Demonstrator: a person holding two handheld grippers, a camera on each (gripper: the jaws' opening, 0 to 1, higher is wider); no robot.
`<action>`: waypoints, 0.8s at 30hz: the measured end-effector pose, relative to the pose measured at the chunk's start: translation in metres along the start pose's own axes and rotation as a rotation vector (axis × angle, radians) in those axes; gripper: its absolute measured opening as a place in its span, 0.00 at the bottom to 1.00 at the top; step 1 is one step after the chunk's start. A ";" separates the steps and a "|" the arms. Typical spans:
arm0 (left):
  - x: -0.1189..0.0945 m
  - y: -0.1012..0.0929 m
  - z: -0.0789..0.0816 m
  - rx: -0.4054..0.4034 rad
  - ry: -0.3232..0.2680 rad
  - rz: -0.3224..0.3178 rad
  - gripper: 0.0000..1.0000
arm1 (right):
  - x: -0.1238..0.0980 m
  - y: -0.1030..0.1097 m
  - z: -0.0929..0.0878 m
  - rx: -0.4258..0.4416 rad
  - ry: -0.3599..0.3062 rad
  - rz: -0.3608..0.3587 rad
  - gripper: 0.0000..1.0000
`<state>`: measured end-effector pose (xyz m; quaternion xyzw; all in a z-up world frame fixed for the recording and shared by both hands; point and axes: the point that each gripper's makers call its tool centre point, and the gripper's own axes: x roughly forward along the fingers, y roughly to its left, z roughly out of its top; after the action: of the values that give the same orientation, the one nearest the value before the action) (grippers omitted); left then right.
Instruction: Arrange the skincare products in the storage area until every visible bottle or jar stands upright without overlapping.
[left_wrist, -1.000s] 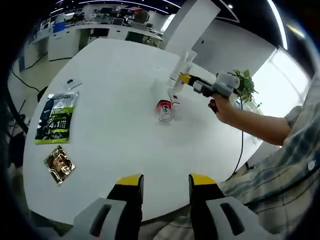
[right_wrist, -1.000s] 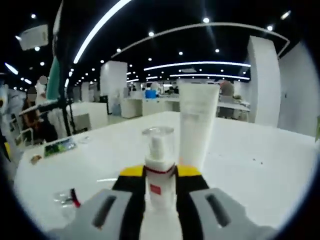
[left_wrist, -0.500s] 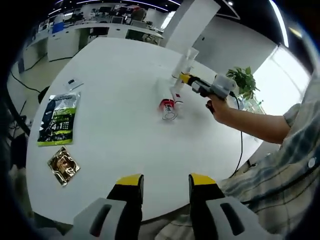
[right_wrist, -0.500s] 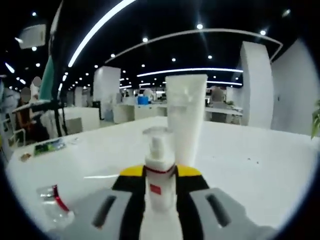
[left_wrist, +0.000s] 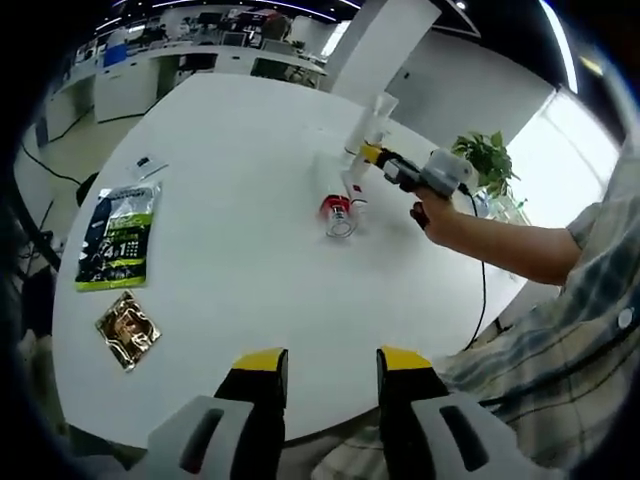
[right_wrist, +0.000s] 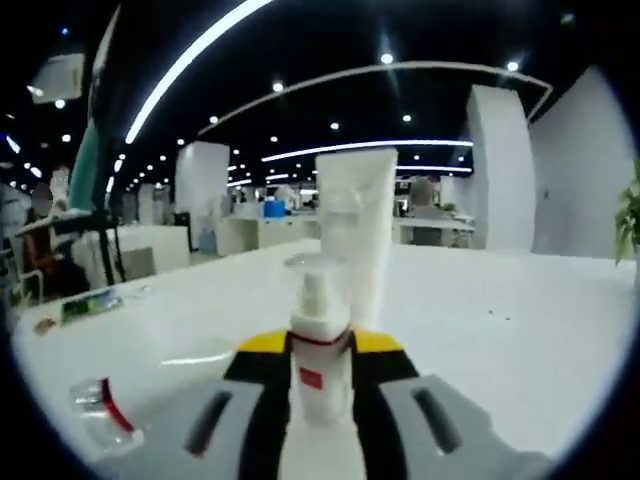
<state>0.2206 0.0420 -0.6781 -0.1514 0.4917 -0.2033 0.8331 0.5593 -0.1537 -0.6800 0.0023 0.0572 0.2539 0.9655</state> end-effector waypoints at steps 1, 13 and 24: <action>0.000 0.000 -0.001 0.000 0.001 0.000 0.36 | -0.002 -0.001 -0.001 -0.006 -0.001 0.000 0.20; -0.003 0.003 -0.005 0.010 0.010 0.002 0.36 | -0.001 0.002 -0.018 0.003 0.074 0.007 0.24; -0.002 0.003 -0.005 0.004 0.002 -0.001 0.36 | -0.015 0.004 -0.024 0.000 0.122 0.009 0.18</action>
<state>0.2158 0.0451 -0.6809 -0.1500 0.4919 -0.2049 0.8328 0.5413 -0.1578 -0.7019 -0.0130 0.1161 0.2579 0.9591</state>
